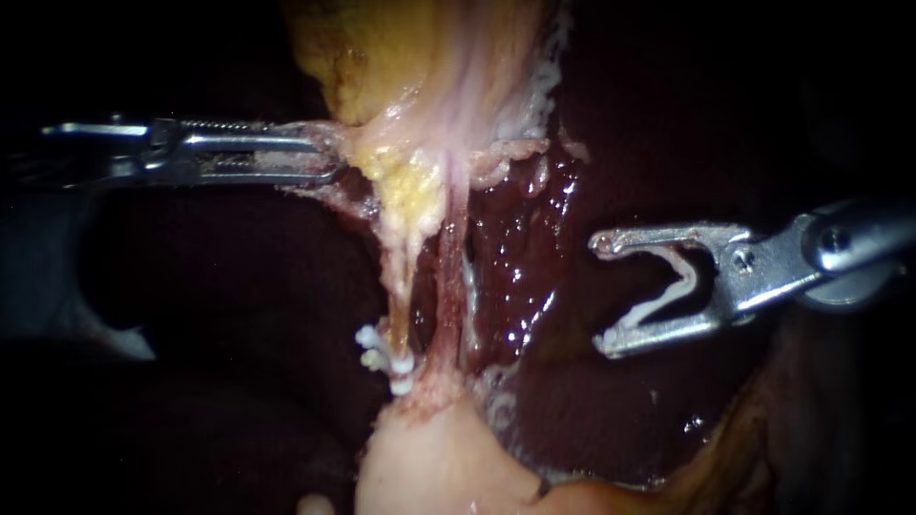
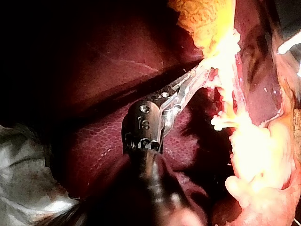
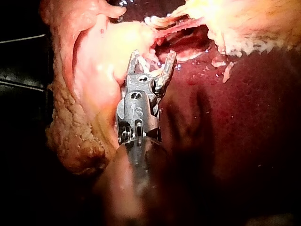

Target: Clipping third clip left tube

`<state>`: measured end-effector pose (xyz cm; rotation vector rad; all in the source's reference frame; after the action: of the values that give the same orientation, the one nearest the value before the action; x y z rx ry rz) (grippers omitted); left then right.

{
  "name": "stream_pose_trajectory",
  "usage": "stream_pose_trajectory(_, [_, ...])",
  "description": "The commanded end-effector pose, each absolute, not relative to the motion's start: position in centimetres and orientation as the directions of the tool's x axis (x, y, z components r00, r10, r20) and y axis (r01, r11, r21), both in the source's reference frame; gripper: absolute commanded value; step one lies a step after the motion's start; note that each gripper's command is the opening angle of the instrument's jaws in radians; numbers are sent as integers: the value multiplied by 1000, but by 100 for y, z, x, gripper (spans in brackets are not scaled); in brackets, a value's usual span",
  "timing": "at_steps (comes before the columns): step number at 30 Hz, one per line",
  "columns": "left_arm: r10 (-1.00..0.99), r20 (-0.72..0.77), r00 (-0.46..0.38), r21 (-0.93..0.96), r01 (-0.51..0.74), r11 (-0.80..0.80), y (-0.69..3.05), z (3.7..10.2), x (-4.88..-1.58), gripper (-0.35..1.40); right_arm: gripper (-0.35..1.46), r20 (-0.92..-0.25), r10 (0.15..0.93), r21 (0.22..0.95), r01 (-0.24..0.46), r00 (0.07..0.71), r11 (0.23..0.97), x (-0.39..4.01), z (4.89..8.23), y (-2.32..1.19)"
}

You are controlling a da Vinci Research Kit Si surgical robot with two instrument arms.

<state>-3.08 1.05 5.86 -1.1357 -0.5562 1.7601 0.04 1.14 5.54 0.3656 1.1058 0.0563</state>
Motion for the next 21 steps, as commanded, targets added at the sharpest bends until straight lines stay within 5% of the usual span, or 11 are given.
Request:
stream_pose_trajectory(1, [882,-451,-133,-762,-458,-458,107,584,-306,-35,50,-862,225,316,135,453,939,4,554,114])
stream_pose_trajectory(15, [893,-448,-48,-771,-484,-413,158,503,-221,-35,50,-862,225,316,134,454,939,4,555,115])
stream_pose_trajectory(21, [889,-456,-41,-765,-493,-414,161,499,-215,-35,50,-861,226,316,131,455,940,7,554,114])
